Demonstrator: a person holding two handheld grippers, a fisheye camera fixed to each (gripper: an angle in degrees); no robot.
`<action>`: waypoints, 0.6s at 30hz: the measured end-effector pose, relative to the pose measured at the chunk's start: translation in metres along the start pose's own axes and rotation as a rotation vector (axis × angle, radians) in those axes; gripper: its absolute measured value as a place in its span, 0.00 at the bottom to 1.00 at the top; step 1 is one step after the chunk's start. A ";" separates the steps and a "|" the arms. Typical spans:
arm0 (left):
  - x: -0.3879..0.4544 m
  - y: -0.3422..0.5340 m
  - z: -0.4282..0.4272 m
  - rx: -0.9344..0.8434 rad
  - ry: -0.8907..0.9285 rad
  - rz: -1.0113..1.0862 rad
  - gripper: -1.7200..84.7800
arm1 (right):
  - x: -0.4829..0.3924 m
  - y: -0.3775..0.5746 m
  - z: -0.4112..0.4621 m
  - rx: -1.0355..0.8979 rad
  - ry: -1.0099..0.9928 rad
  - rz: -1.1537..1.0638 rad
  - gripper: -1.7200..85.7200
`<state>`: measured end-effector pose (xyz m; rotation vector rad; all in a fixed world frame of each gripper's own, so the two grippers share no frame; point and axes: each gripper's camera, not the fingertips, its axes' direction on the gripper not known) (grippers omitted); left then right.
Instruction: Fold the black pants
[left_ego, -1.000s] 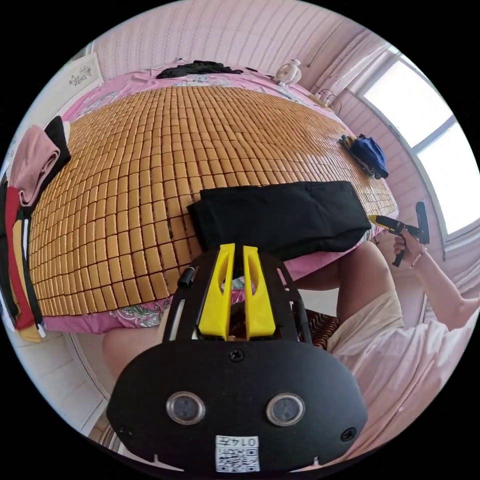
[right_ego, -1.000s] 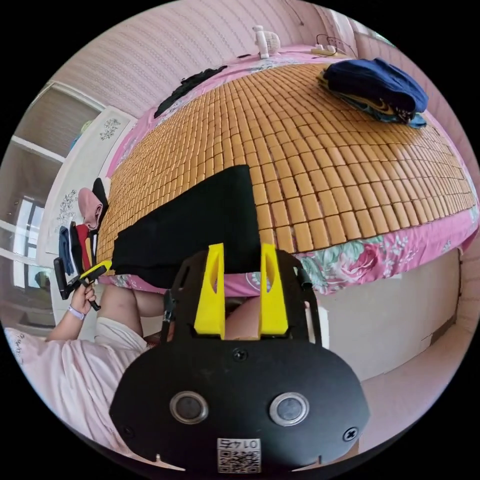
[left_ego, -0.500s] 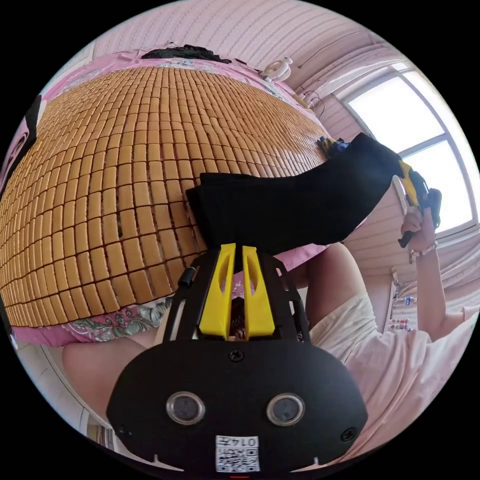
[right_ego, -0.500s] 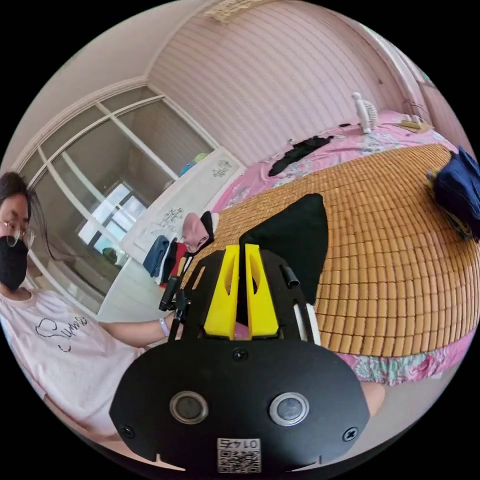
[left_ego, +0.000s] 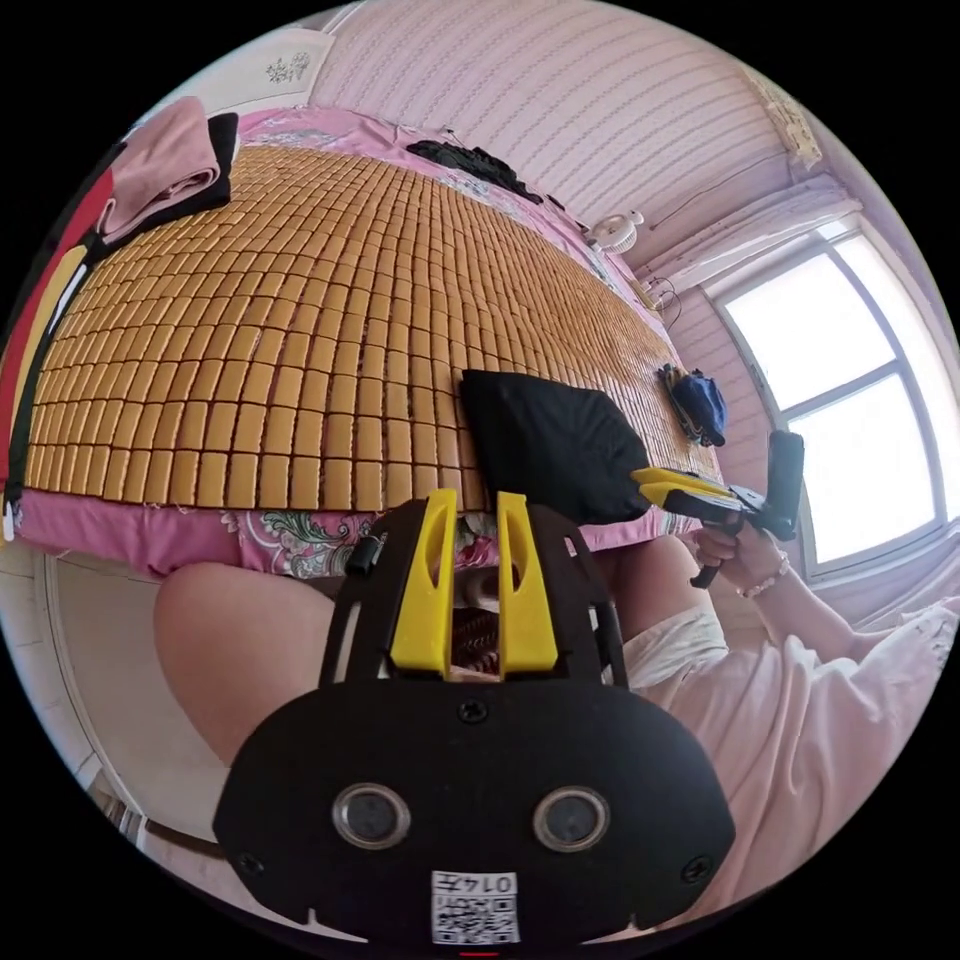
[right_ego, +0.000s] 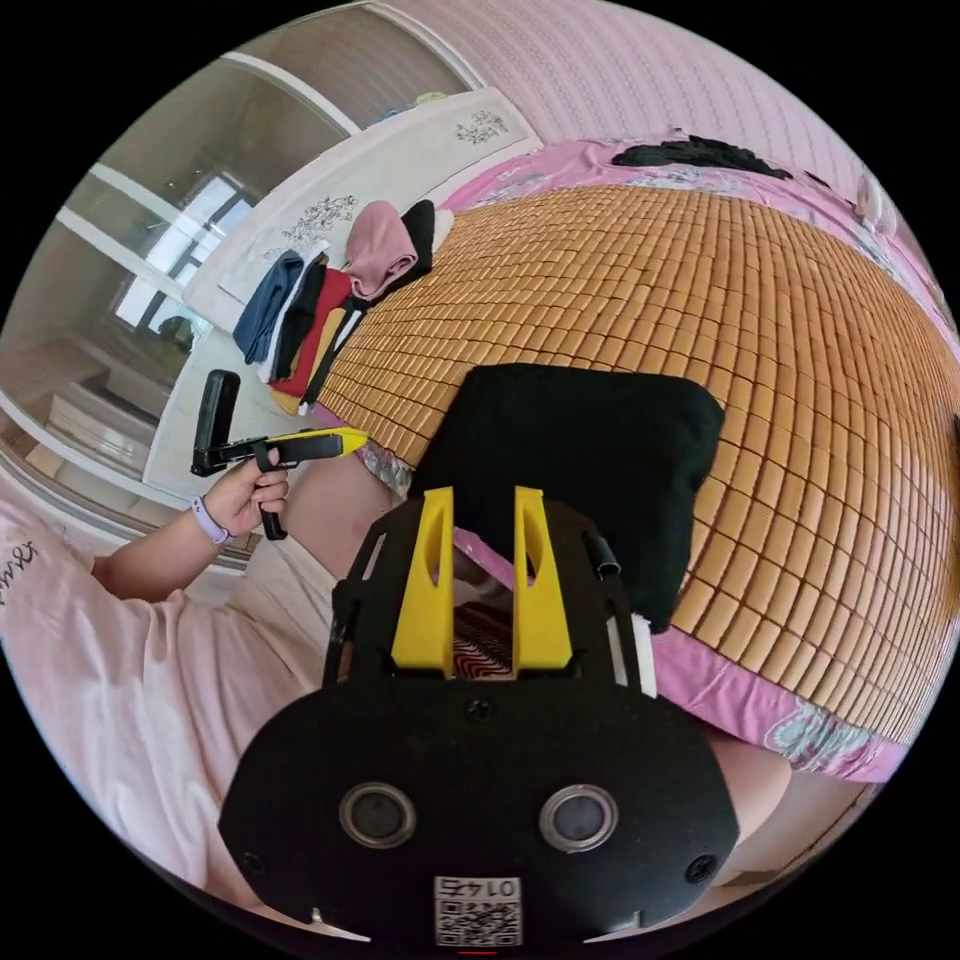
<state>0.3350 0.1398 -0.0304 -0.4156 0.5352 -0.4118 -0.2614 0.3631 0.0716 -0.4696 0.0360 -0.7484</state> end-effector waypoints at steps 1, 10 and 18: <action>0.000 -0.003 0.004 -0.004 0.005 0.003 0.10 | 0.007 0.007 -0.009 0.023 0.035 0.022 0.12; 0.020 -0.042 0.077 -0.202 -0.096 0.104 0.13 | 0.038 0.041 -0.019 0.057 0.307 0.162 0.17; 0.042 -0.057 0.053 -0.112 -0.047 0.239 0.02 | 0.069 0.060 -0.019 0.059 0.225 0.240 0.15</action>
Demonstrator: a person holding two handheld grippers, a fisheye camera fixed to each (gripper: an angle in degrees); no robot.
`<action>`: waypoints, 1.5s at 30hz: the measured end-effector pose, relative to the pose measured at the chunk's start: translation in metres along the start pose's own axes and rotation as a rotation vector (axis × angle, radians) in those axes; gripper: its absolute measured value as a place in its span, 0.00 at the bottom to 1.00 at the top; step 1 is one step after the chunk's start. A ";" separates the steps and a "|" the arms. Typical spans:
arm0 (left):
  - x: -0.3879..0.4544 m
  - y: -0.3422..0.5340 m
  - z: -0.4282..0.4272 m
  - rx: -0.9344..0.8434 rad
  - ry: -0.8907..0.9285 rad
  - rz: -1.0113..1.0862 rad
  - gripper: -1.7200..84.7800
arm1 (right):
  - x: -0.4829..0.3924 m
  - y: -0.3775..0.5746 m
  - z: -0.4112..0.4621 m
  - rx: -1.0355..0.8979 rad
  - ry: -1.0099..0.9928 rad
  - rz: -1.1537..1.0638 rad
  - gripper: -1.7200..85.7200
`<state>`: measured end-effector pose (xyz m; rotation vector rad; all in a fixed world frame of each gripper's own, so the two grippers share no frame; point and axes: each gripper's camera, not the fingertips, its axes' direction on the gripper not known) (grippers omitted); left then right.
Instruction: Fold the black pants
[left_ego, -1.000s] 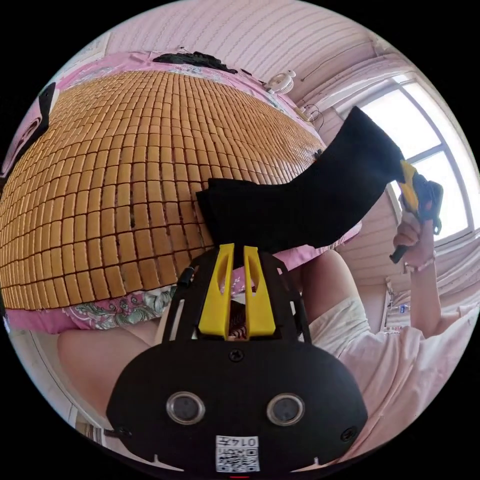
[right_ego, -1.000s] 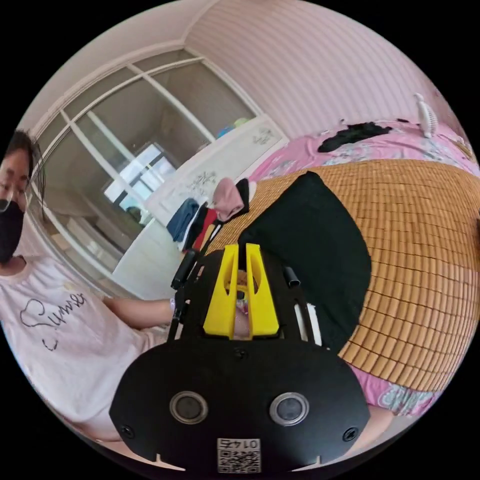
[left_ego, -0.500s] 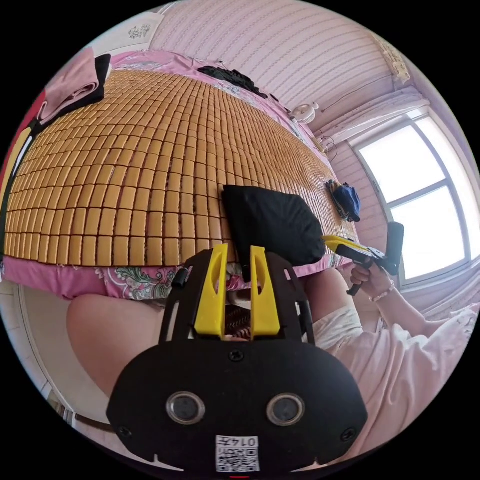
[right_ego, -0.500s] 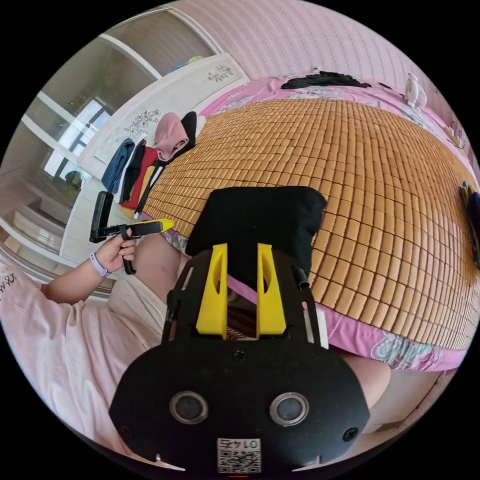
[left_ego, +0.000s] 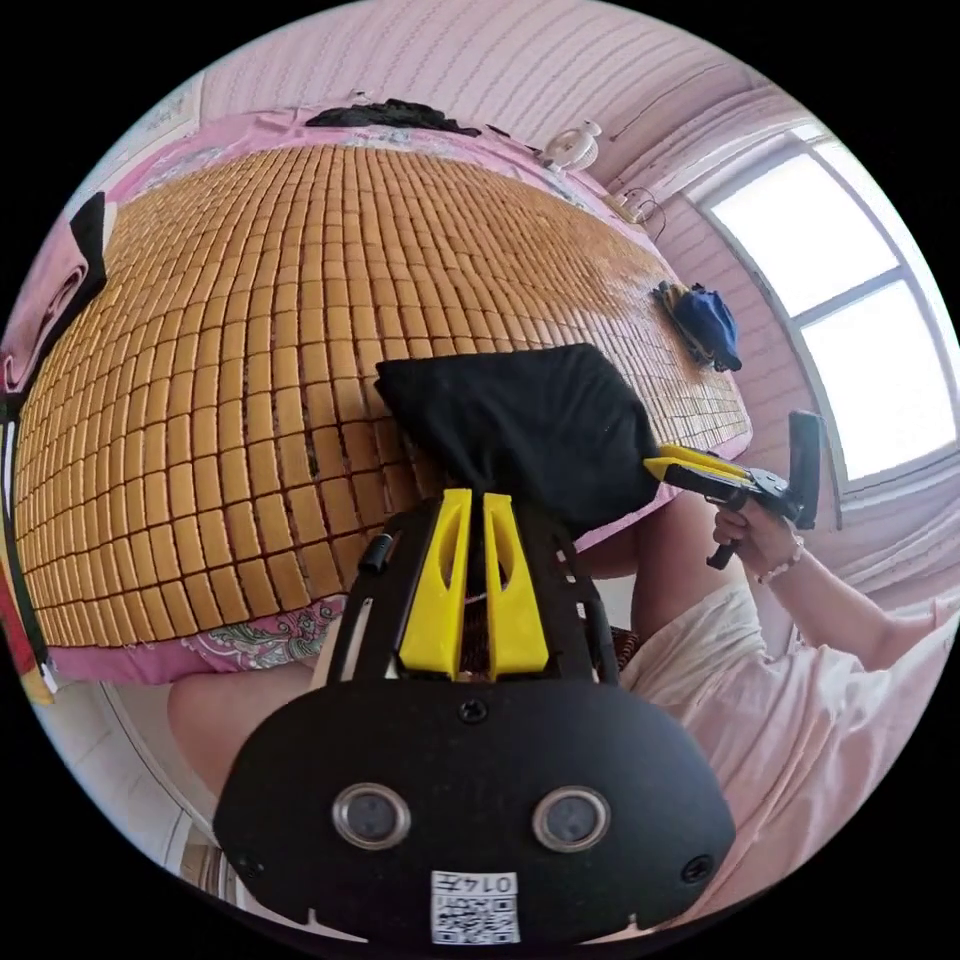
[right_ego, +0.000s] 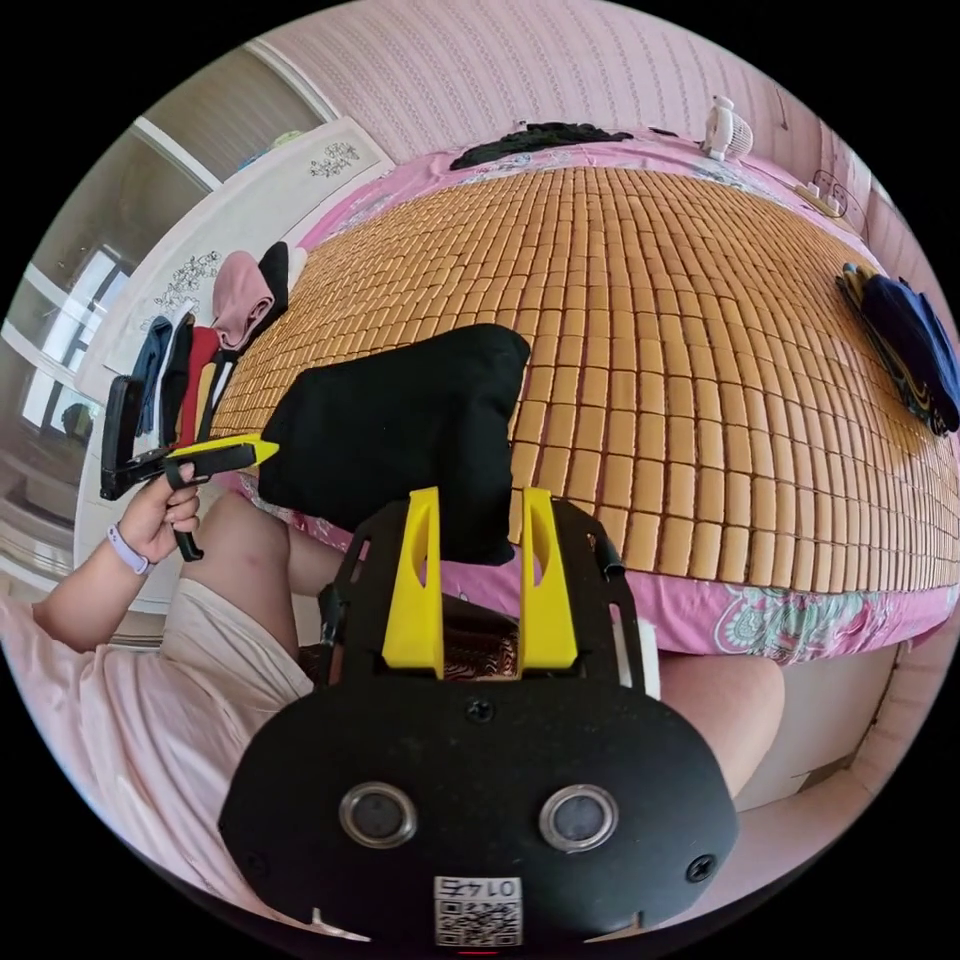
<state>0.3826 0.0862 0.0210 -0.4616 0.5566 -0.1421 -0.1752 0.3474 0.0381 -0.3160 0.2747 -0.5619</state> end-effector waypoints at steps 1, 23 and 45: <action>0.005 -0.003 -0.004 0.021 0.020 0.019 0.02 | 0.006 0.002 -0.005 0.009 0.000 0.014 0.15; -0.048 -0.006 0.027 -0.008 0.130 -0.212 0.06 | 0.052 -0.031 0.036 -0.097 -0.044 0.069 0.15; -0.084 -0.030 0.030 -0.014 -0.081 -0.232 0.10 | 0.042 -0.070 0.089 -0.027 0.006 0.014 0.08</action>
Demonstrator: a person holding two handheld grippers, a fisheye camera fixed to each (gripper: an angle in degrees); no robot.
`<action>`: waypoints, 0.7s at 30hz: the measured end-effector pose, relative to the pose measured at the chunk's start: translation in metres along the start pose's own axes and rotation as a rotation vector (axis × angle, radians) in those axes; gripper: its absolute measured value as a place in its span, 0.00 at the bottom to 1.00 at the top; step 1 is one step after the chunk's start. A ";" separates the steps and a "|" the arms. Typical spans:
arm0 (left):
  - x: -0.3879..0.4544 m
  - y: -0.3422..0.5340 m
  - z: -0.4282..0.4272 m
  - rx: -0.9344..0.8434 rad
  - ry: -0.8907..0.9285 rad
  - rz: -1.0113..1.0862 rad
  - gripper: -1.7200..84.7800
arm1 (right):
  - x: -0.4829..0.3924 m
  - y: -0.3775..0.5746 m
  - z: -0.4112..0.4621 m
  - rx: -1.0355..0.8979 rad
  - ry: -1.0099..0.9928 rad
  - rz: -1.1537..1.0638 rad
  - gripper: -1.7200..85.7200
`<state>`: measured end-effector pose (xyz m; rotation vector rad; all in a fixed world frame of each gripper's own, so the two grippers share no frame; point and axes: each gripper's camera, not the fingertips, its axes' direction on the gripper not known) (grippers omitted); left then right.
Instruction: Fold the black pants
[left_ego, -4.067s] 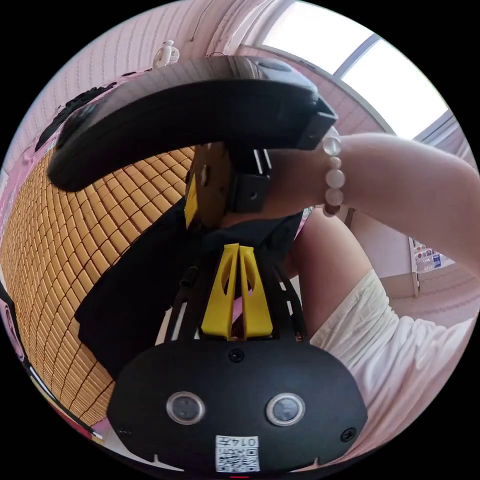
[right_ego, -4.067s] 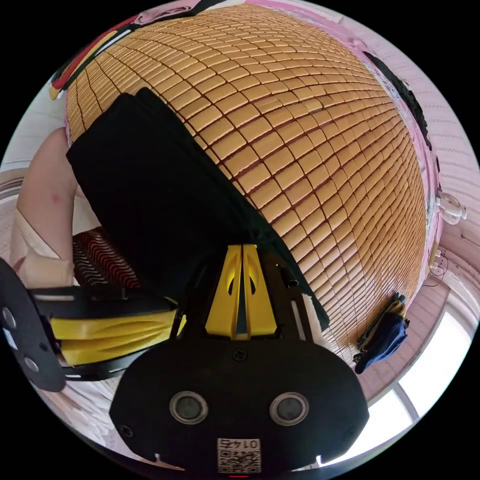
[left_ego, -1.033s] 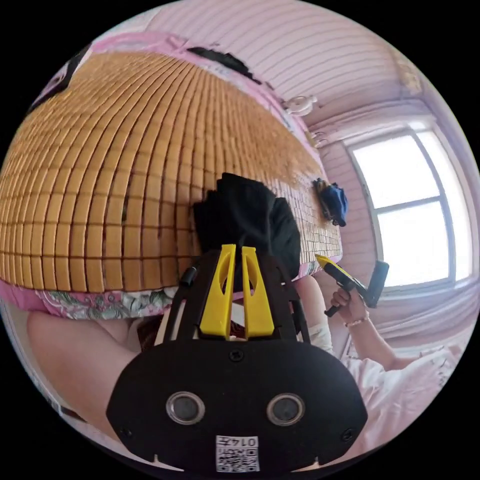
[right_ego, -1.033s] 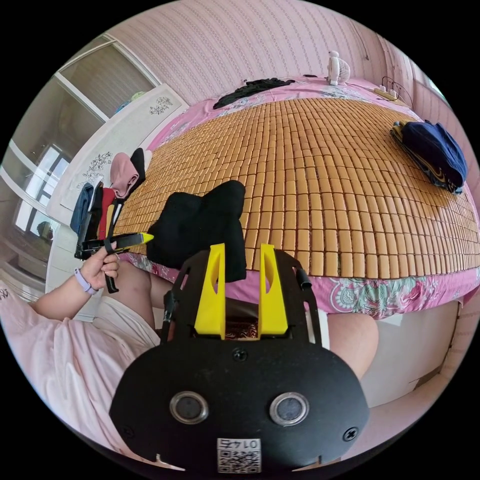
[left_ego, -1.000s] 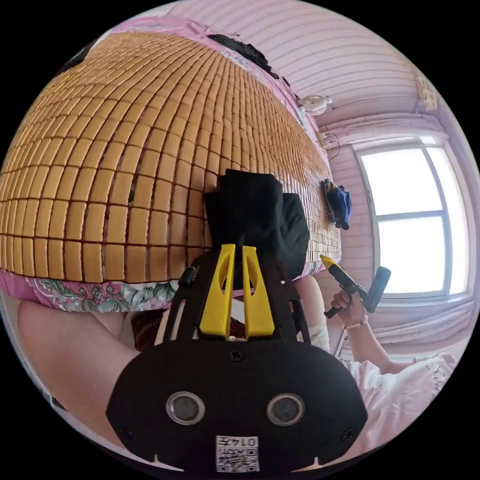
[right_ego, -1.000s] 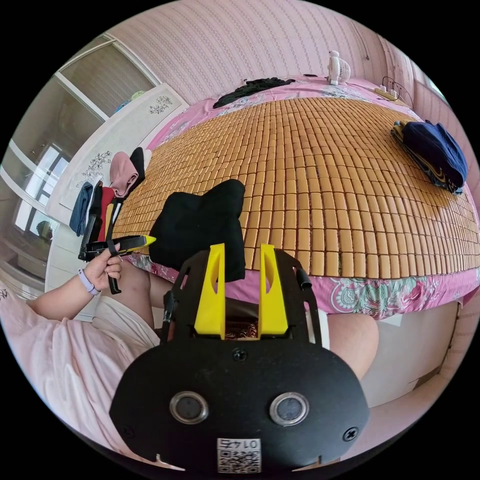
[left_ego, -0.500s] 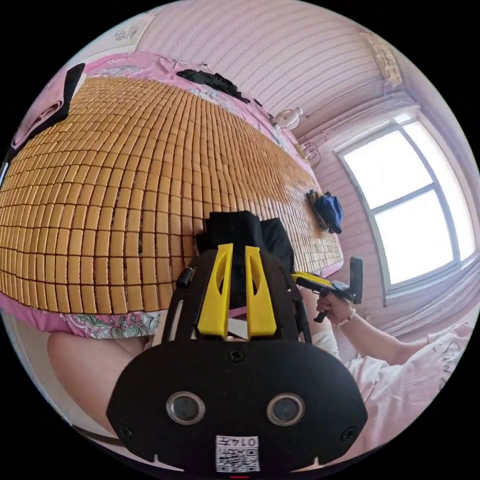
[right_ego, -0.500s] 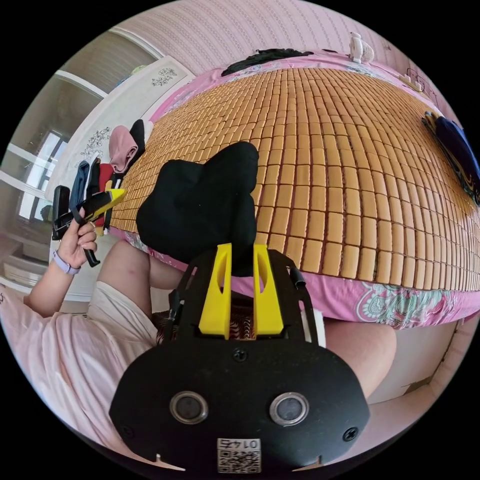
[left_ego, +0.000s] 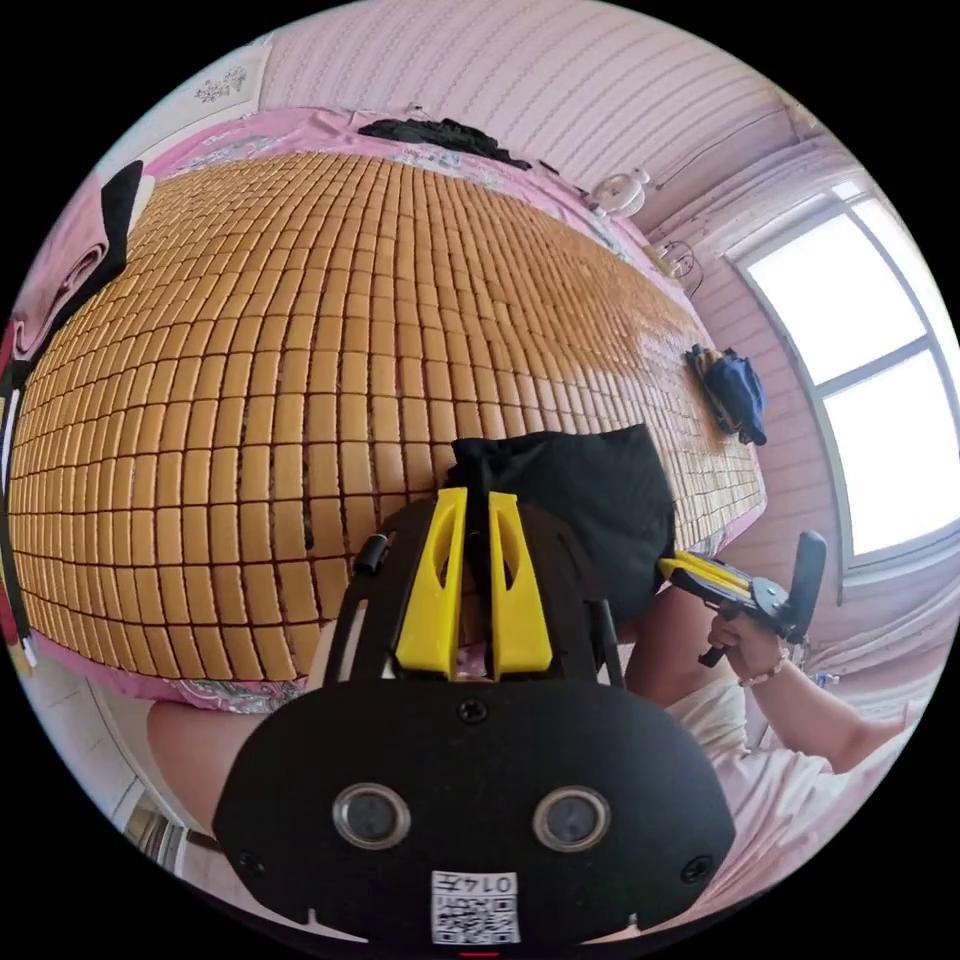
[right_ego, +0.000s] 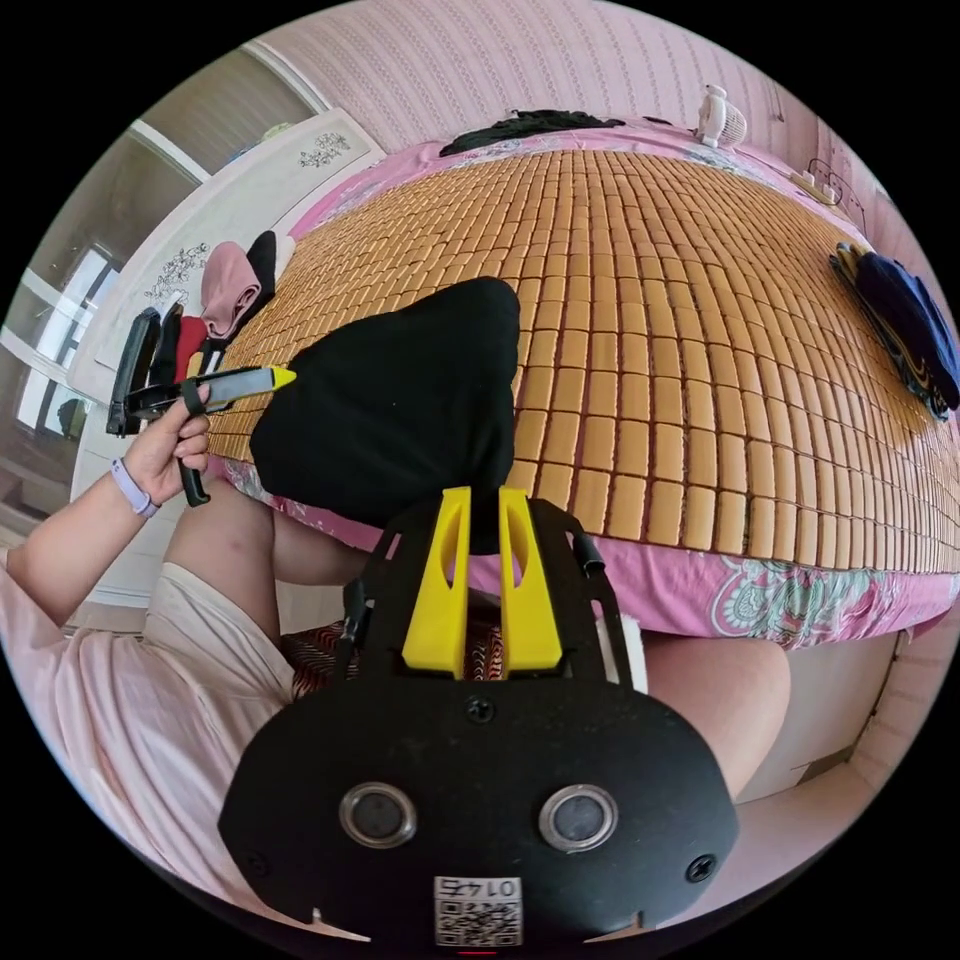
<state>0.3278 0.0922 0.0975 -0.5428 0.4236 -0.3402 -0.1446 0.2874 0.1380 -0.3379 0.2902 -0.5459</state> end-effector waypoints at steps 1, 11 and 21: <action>-0.006 0.002 0.001 0.009 0.006 -0.033 0.11 | 0.003 -0.004 0.001 -0.008 -0.021 0.021 0.09; -0.041 0.057 -0.022 0.095 0.211 -0.086 0.18 | 0.008 -0.058 0.010 0.148 -0.203 0.085 0.19; -0.051 0.080 -0.019 0.055 0.311 -0.019 0.08 | -0.115 -0.172 0.029 -0.058 -0.253 -0.260 0.07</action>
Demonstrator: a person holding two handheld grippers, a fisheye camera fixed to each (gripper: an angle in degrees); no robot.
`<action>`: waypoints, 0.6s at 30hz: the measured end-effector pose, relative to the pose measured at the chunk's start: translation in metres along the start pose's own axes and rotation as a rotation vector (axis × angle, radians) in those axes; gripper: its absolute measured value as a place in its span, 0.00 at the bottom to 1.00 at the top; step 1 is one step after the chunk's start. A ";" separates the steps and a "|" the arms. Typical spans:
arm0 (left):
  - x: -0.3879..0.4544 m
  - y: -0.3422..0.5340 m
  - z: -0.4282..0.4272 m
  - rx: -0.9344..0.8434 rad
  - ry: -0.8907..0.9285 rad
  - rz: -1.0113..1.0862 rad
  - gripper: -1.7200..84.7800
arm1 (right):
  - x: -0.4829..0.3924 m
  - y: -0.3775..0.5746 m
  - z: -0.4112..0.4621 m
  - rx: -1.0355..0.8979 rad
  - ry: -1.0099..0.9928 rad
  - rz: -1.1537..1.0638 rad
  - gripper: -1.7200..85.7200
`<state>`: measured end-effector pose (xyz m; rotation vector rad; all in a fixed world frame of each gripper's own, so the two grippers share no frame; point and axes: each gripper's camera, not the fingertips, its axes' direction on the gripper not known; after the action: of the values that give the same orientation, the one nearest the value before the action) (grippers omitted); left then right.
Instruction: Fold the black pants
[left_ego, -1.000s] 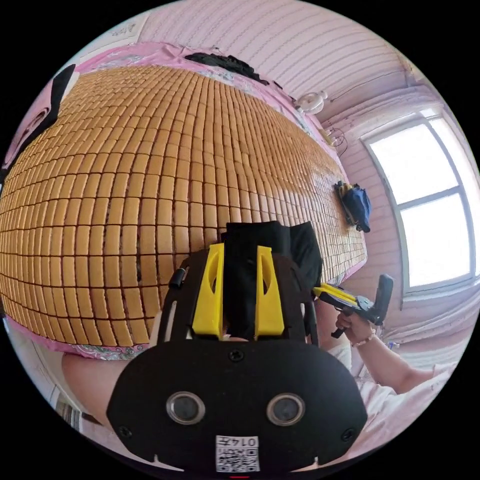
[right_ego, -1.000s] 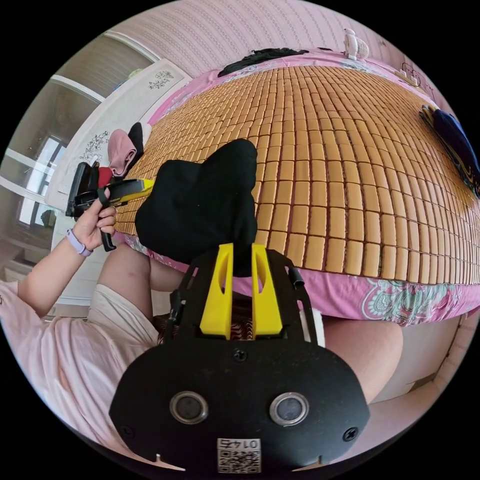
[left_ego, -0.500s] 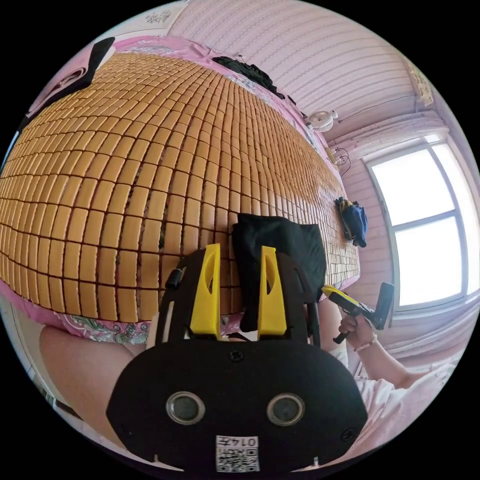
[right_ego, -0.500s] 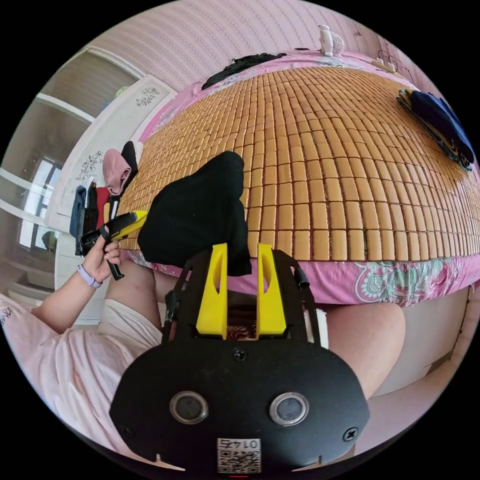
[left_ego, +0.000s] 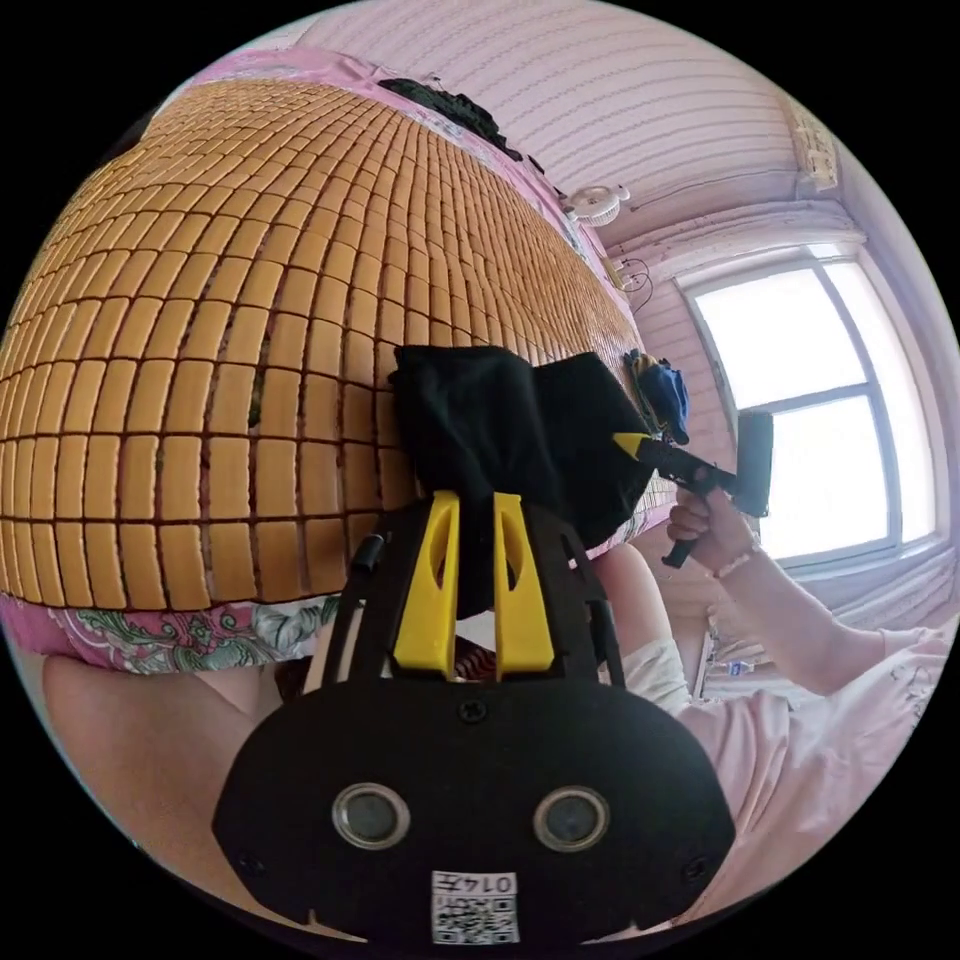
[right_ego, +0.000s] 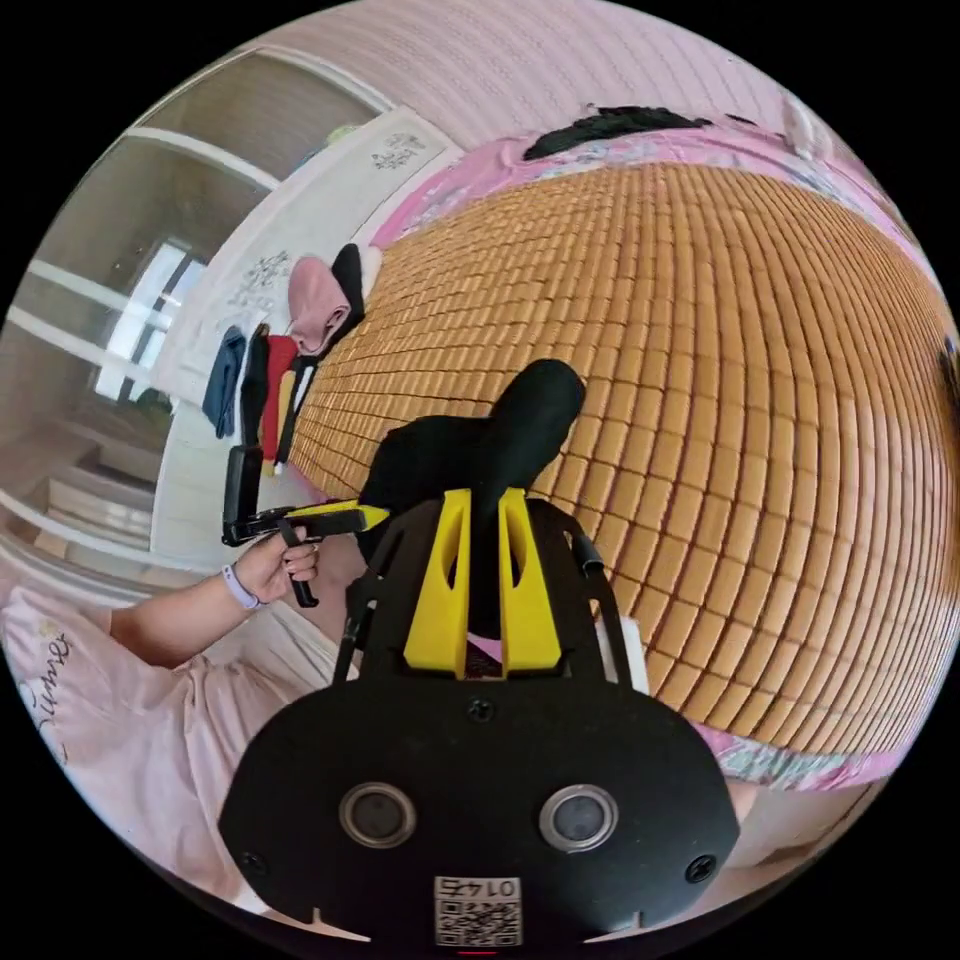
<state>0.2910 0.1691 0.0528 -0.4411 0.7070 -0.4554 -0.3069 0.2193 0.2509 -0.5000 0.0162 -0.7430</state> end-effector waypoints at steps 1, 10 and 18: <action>0.000 0.004 -0.003 0.017 -0.007 -0.001 0.07 | -0.035 -0.026 0.000 -0.028 0.003 -0.121 0.07; -0.026 0.076 -0.115 0.592 0.012 -0.204 0.07 | -0.314 -0.180 0.028 -0.160 -0.008 -1.002 0.06; -0.032 0.075 -0.207 1.066 -0.069 -0.262 0.07 | -0.464 -0.295 0.043 -0.174 0.022 -1.416 0.06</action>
<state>0.1433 0.1997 -0.1112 0.4630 0.2607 -0.9755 -0.8330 0.3555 0.3455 -0.6398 -0.2829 -2.1441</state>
